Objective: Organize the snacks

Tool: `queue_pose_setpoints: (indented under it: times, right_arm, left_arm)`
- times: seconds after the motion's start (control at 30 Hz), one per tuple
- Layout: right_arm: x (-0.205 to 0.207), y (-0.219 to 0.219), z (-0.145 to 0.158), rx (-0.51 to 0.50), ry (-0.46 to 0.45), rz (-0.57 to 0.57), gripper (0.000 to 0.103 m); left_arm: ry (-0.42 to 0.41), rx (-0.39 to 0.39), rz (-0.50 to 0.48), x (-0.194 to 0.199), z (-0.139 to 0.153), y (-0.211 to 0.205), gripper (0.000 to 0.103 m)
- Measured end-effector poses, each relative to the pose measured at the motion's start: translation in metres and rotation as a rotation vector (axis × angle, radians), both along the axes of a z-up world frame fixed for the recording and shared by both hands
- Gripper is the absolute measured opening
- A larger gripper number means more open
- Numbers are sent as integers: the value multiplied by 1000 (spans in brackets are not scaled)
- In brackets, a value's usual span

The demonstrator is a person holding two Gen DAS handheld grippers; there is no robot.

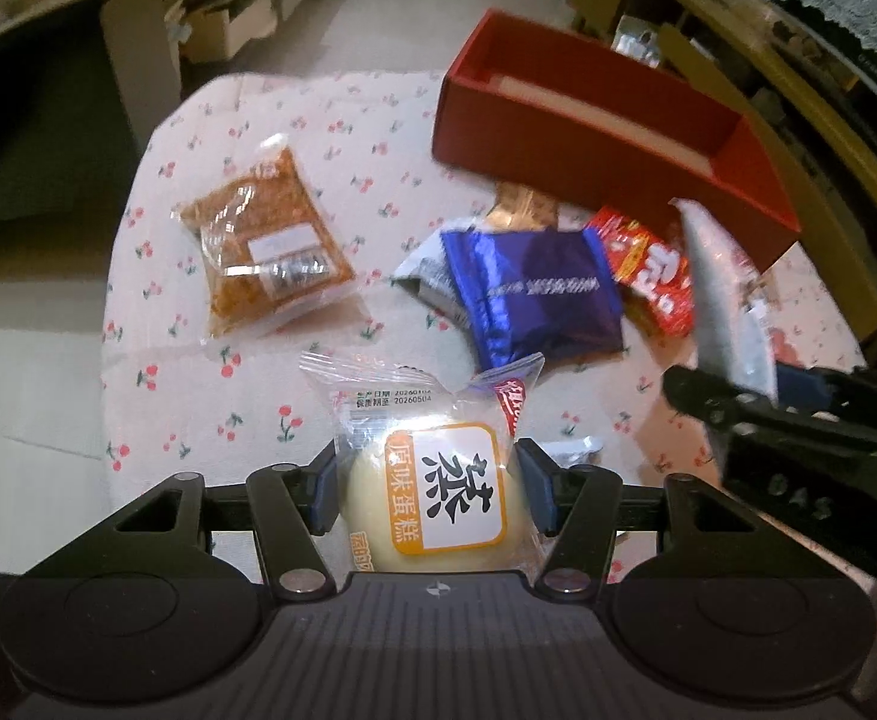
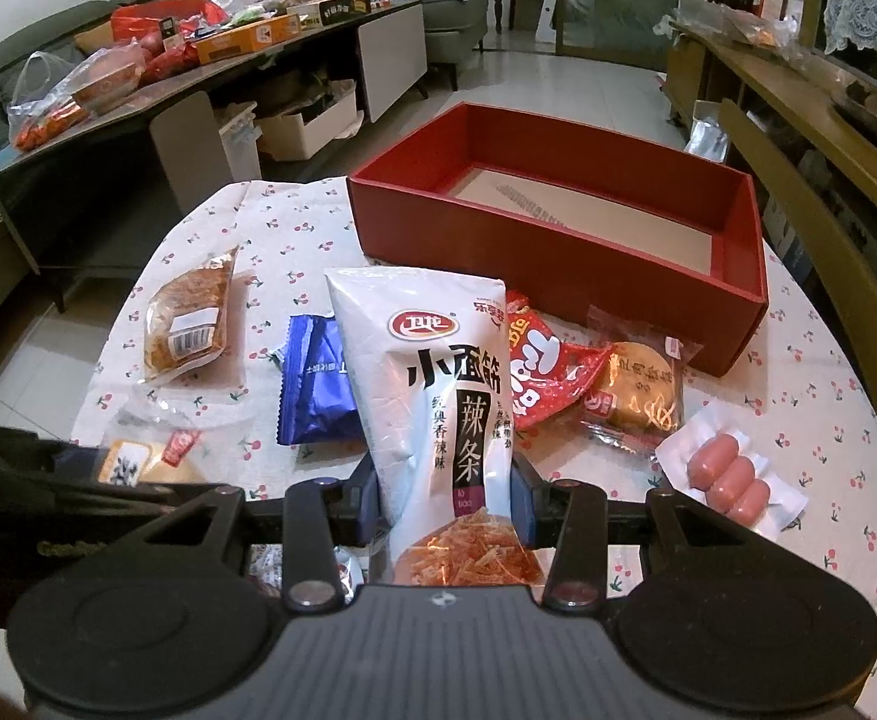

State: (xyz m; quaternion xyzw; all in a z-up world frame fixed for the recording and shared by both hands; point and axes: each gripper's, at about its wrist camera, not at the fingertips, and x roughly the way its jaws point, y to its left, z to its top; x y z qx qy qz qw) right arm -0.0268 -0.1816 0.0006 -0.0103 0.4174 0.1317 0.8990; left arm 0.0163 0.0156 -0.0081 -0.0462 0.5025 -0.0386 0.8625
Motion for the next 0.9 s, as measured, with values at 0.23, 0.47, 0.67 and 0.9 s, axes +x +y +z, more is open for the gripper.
queue_pose_setpoints:
  times: [0.23, 0.47, 0.67, 0.9]
  right_arm:
    - [0, -1, 5, 2, -17, -7, 45]
    - [5, -3, 6, 0, -27, -19, 45]
    - [8, -7, 7, 4, -30, -35, 45]
    - [12, -12, 9, 11, -36, -53, 45]
  left_arm:
    - [-68, 4, -19, 4, 17, -6, 65]
    - [-112, 6, -37, 15, 24, -13, 65]
    - [-135, -21, -48, 24, 30, -13, 65]
    - [-165, -32, -60, 33, 38, -17, 65]
